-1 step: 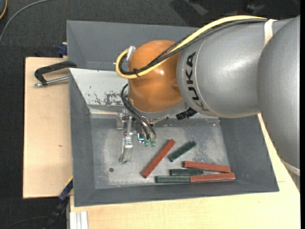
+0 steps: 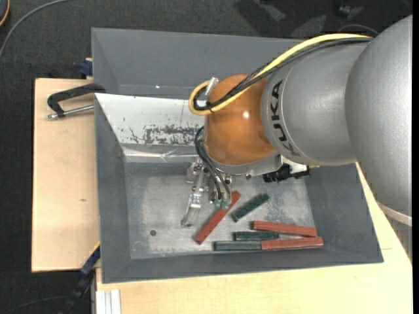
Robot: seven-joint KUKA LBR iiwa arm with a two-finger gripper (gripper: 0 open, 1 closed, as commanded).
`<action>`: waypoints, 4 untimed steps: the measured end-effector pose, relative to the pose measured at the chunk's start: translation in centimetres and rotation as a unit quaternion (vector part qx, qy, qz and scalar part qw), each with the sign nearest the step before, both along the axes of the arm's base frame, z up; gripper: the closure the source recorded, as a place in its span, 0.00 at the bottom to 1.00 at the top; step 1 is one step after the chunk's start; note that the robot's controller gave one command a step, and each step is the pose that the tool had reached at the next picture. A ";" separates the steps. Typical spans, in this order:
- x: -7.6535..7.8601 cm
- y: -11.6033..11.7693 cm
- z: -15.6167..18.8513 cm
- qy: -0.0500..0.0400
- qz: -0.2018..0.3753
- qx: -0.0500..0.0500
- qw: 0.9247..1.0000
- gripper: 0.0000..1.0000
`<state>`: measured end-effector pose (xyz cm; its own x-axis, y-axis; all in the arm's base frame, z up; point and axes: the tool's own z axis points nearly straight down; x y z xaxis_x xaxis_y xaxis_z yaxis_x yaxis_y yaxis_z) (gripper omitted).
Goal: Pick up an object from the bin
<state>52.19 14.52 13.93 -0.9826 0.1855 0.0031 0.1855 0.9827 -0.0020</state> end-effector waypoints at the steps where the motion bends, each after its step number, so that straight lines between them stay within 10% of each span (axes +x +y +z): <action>1: -0.7 -6.4 -7.0 0.001 0.103 0.000 0.995 0.00; 2: -0.4 -6.2 -6.7 -0.004 0.104 0.002 0.995 1.00; 3: -0.5 -6.2 -6.8 -0.003 0.104 0.002 0.995 0.00; 4: -0.9 -11.5 -6.8 -0.003 0.302 0.001 0.953 0.00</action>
Offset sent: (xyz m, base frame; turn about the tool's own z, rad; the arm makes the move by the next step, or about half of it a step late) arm -0.0067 -0.0632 -0.0693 -0.2083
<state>51.34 2.99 7.11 -0.9103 -0.4139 -0.0026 -0.4139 0.9103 -0.0011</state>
